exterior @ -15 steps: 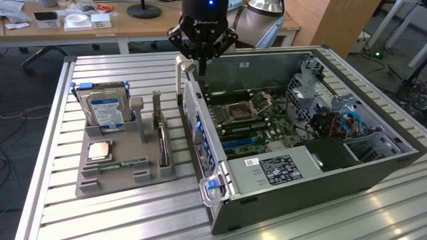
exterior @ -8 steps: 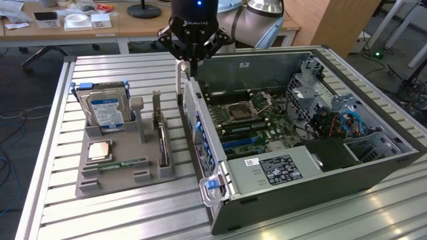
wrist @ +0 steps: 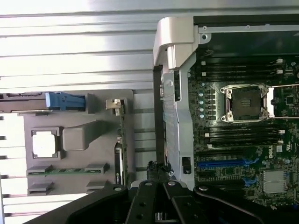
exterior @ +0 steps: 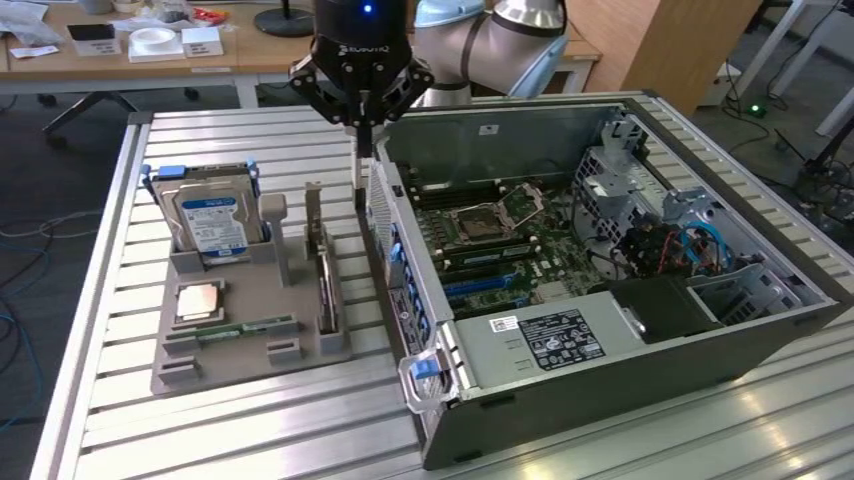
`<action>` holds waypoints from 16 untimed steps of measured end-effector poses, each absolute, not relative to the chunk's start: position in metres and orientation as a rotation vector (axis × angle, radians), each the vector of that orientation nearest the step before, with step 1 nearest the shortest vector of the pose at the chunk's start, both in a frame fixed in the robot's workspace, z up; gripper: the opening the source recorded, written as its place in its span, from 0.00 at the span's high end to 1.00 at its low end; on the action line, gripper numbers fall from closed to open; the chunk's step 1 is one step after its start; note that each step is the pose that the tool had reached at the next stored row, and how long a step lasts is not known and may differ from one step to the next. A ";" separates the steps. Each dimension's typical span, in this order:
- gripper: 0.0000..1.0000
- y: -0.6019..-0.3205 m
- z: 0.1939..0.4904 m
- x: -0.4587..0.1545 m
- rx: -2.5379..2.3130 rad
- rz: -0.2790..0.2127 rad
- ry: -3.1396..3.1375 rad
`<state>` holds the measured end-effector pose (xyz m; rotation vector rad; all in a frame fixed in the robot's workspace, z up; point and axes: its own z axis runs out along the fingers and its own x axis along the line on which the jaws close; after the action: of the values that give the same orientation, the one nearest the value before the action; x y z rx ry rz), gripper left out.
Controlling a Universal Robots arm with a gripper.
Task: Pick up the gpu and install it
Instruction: 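Reach for the gpu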
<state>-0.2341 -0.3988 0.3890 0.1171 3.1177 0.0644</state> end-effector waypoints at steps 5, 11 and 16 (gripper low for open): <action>0.89 -0.399 0.388 -0.245 0.117 0.062 3.120; 0.89 -0.399 0.386 -0.262 0.118 0.060 3.122; 0.89 -0.399 0.385 -0.272 0.119 0.059 3.125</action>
<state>-0.2724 -0.3989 0.3851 0.1187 3.1249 0.0592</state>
